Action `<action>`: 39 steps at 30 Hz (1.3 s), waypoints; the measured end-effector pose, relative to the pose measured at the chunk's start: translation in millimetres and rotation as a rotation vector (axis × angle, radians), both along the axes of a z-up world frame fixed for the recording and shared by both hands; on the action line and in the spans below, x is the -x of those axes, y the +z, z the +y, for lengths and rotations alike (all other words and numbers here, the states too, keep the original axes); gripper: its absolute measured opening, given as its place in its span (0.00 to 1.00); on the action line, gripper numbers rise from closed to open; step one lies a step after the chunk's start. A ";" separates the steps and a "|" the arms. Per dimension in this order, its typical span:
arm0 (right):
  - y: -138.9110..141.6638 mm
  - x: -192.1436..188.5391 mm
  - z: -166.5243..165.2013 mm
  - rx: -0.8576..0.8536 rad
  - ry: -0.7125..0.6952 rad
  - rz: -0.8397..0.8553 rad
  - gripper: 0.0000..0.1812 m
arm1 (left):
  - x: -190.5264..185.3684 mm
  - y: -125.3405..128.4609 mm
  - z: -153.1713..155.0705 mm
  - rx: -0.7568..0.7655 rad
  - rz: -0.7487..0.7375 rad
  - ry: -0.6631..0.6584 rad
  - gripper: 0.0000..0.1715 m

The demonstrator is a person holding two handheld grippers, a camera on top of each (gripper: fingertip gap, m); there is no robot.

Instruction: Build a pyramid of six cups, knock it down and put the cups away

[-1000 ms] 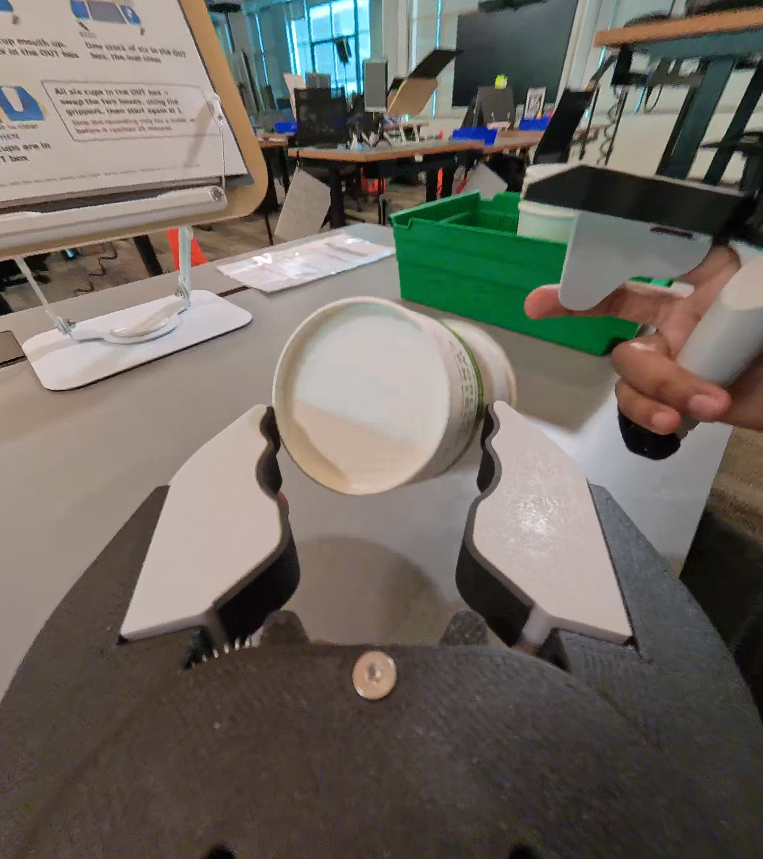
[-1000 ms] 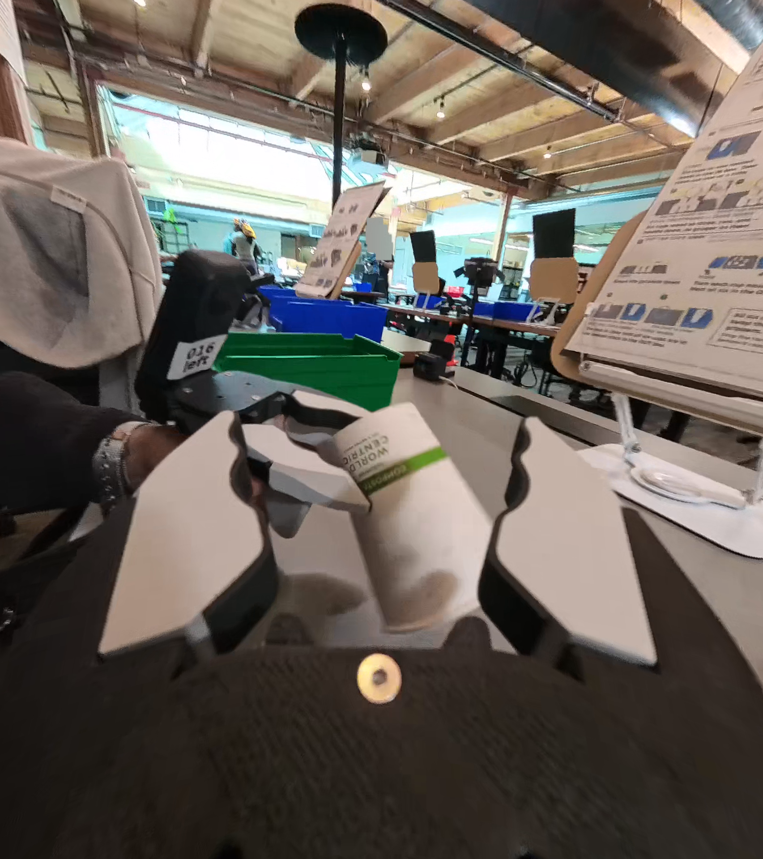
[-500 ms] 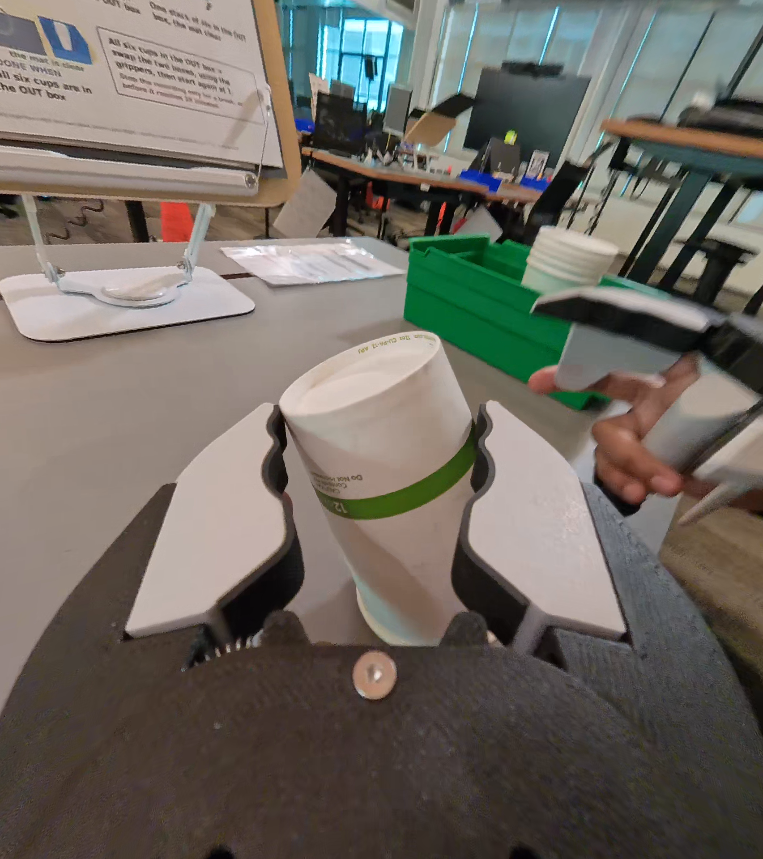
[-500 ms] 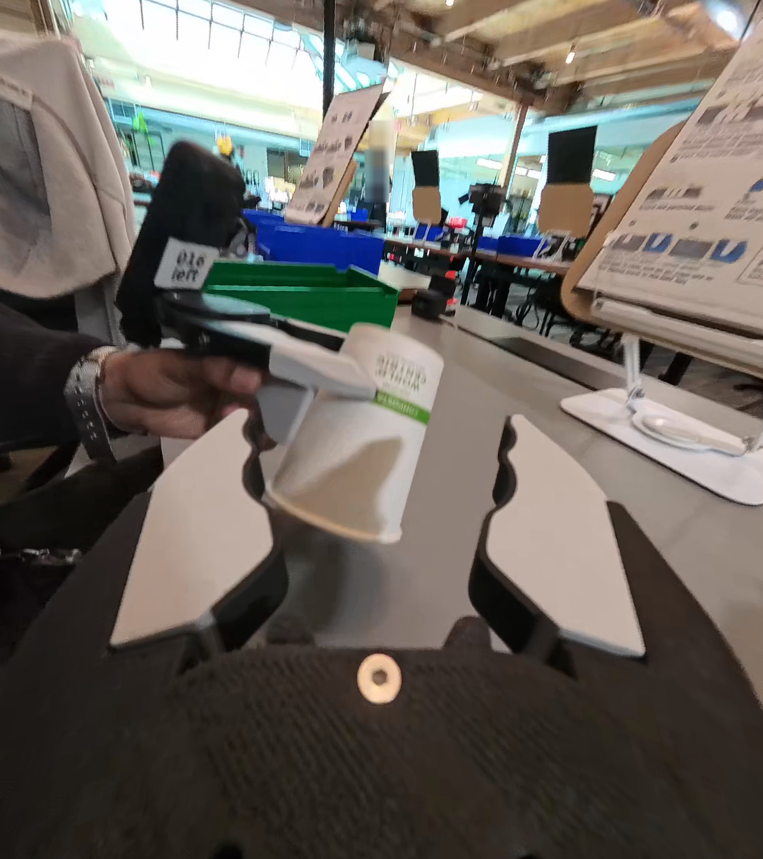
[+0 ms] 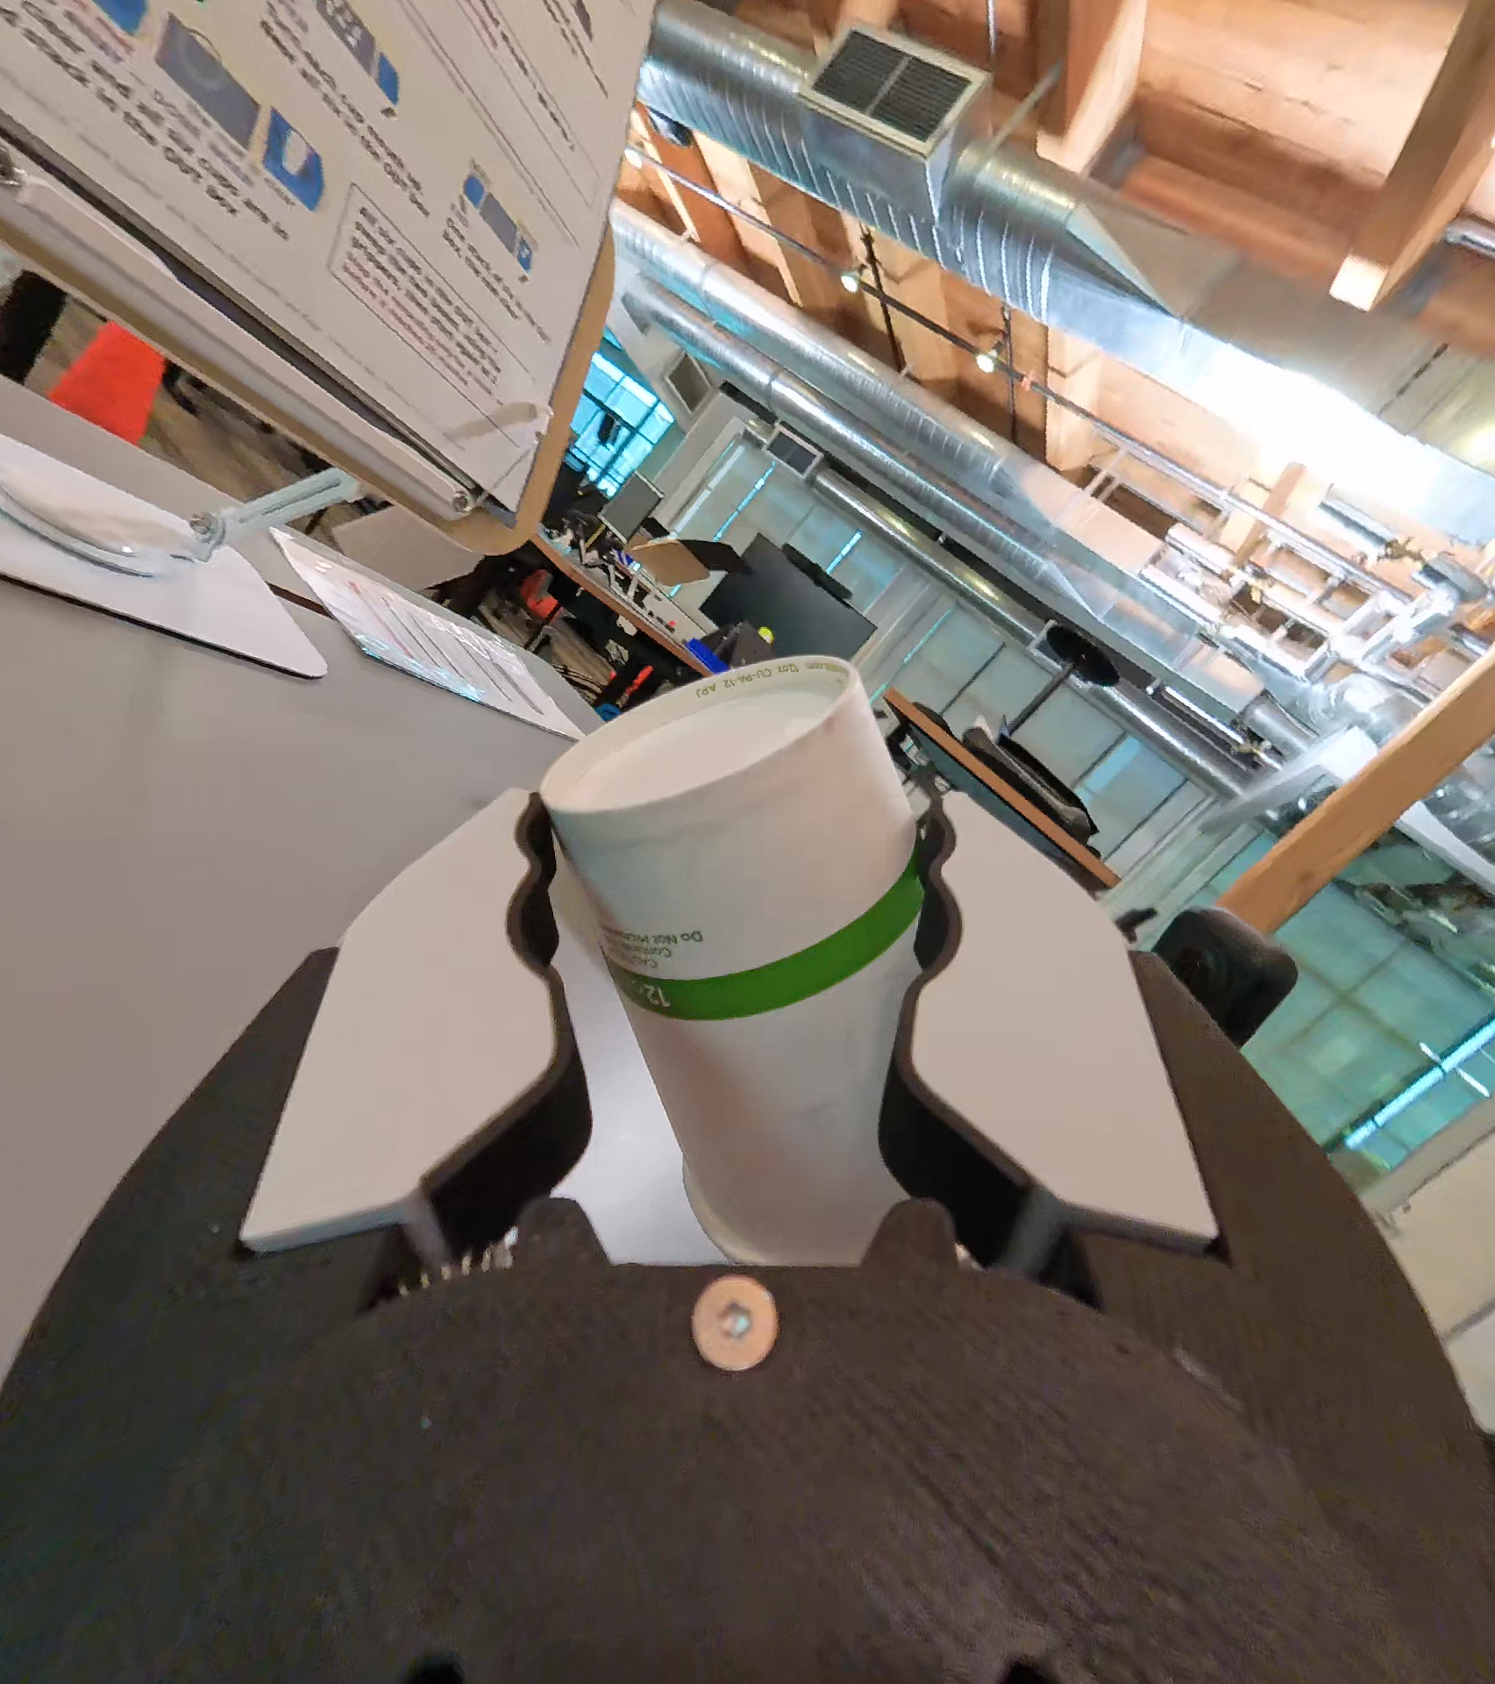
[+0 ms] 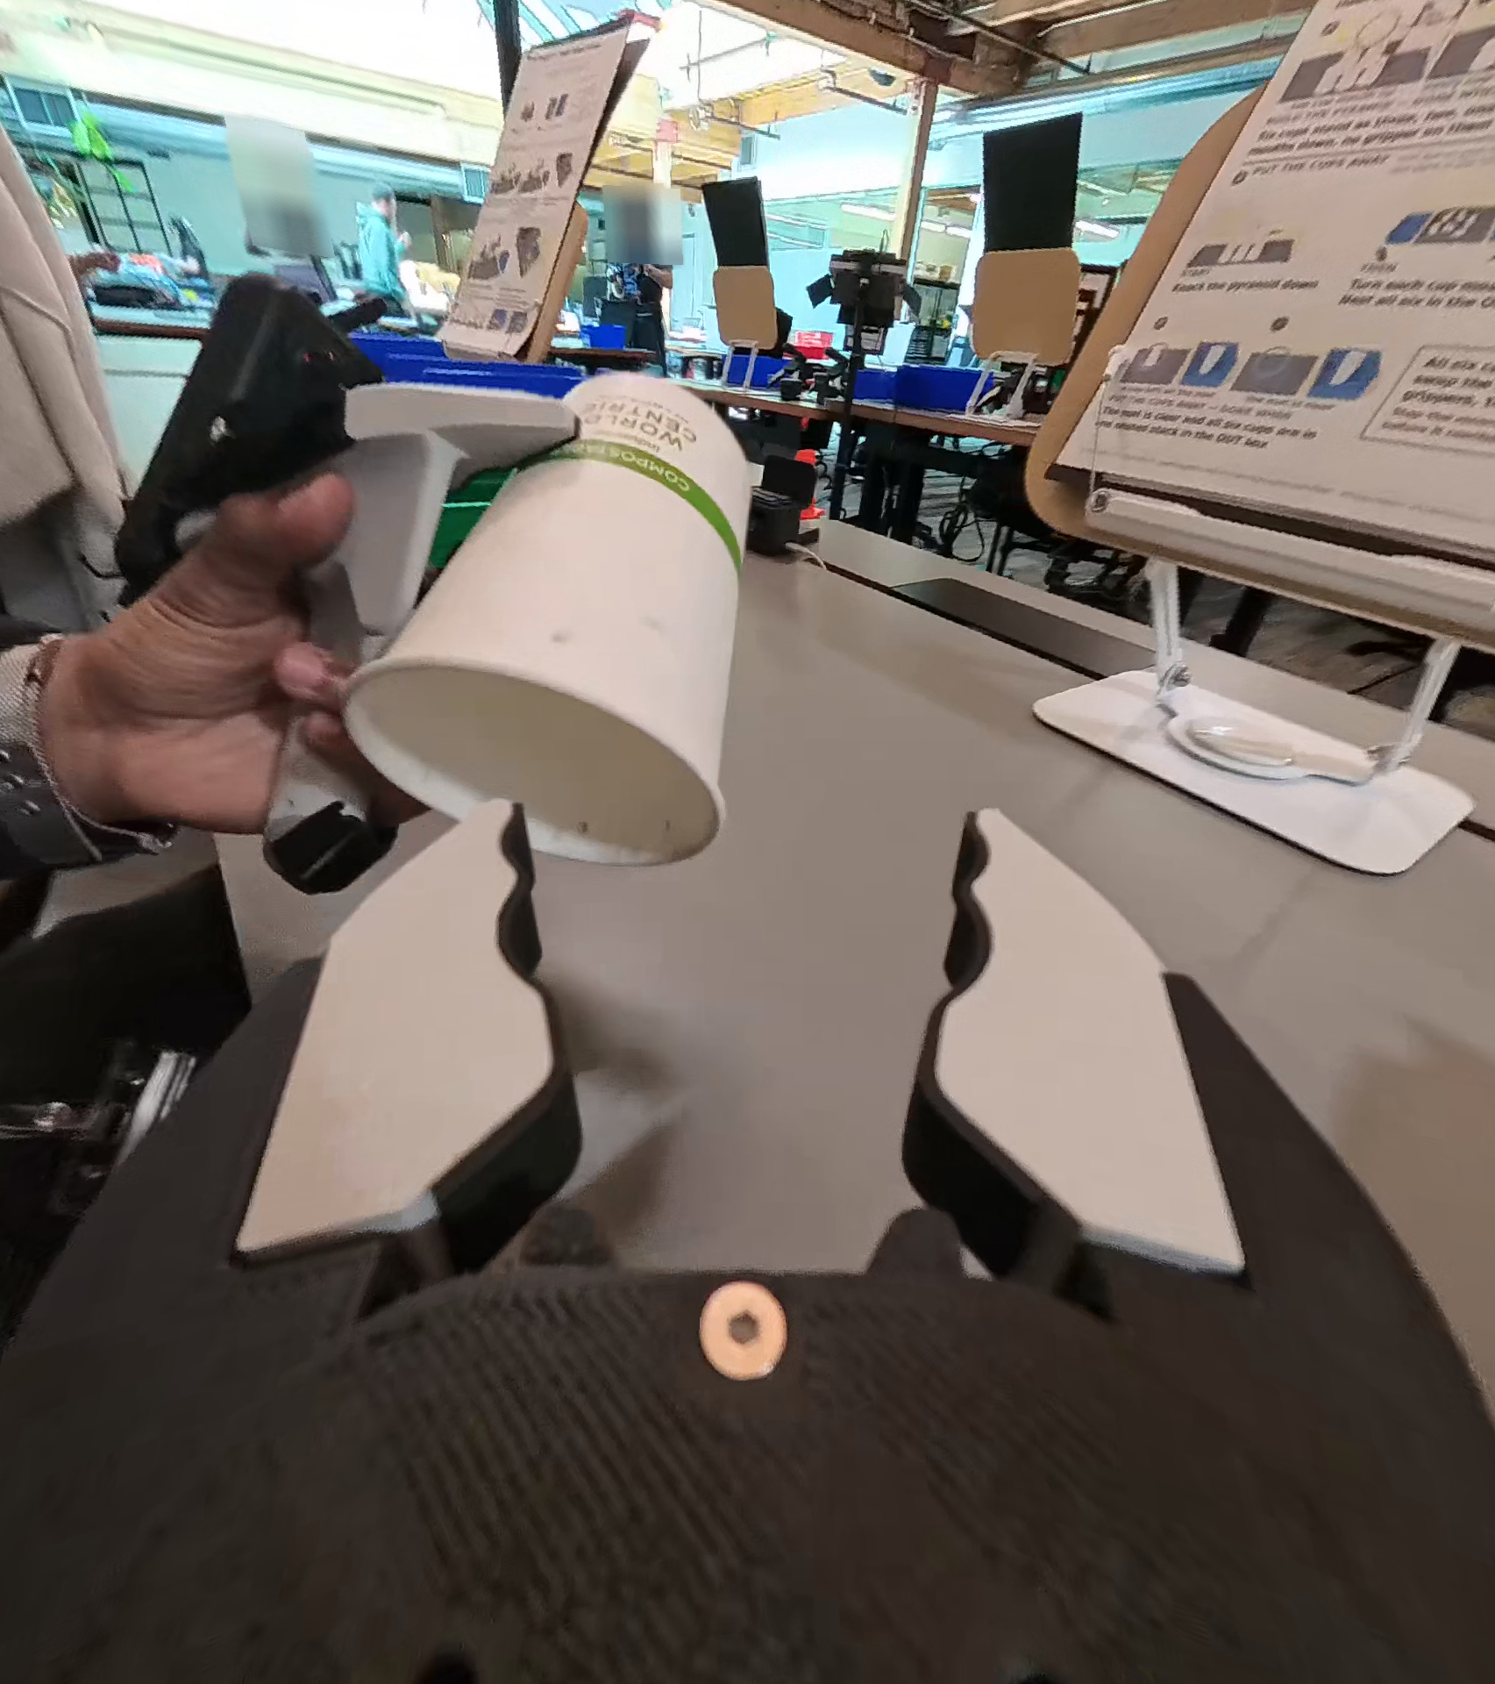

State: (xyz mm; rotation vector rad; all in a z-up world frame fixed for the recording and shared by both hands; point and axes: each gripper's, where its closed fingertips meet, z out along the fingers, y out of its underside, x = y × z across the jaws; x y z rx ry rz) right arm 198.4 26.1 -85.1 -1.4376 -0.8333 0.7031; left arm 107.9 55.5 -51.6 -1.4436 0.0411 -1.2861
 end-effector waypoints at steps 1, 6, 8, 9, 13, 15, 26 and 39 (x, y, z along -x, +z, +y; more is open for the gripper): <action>-0.8 0.8 -0.3 -0.015 -0.004 -0.015 0.49 | -3.6 1.4 -2.7 -0.014 0.008 -0.016 0.46; -4.1 3.1 -2.4 -0.084 -0.010 -0.081 0.38 | -30.8 0.4 -20.6 -0.041 0.040 -0.138 0.46; -0.5 0.2 -2.8 -0.126 -0.021 -0.083 0.25 | -40.8 -2.3 -26.9 -0.055 0.071 -0.175 0.46; 2.4 -2.0 -3.0 -0.147 -0.028 -0.077 0.17 | -45.2 -3.4 -30.0 -0.063 0.085 -0.194 0.46; 11.5 -8.5 -3.6 -0.208 -0.036 -0.060 0.07 | -54.6 -7.0 -37.1 -0.080 0.122 -0.235 0.46; 10.8 -11.0 -0.4 -0.212 -0.058 -0.096 0.03 | -54.6 -8.6 -36.3 -0.077 0.129 -0.235 0.46; -7.1 -38.9 27.8 0.051 -0.176 -0.074 0.01 | -39.6 -36.2 -22.0 -0.496 0.817 0.039 0.47; -48.6 -11.8 4.7 0.341 0.029 -0.227 0.04 | -63.9 -84.4 -32.1 -1.031 1.579 0.186 0.50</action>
